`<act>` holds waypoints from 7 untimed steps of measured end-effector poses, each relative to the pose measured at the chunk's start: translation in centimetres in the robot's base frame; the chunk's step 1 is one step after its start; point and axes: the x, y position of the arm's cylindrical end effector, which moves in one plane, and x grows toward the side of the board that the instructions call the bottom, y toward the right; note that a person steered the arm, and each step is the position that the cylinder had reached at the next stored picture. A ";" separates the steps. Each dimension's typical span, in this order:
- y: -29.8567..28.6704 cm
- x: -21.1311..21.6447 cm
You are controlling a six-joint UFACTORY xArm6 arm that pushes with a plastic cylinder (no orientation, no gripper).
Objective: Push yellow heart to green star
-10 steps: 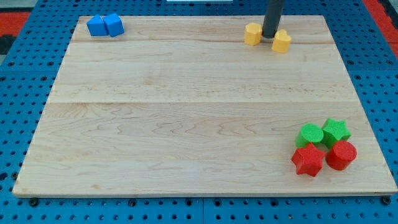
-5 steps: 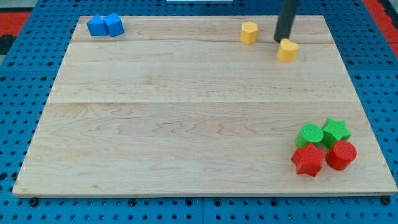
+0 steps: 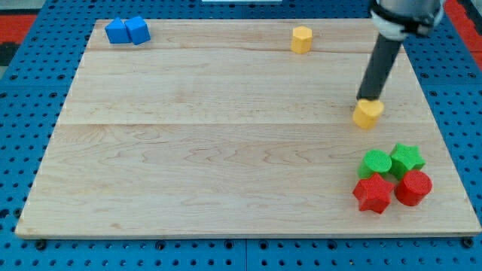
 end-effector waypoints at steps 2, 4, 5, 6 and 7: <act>-0.6 -1.7; 0.4 1.6; 0.9 1.6; -0.1 0.0; -4.1 -1.7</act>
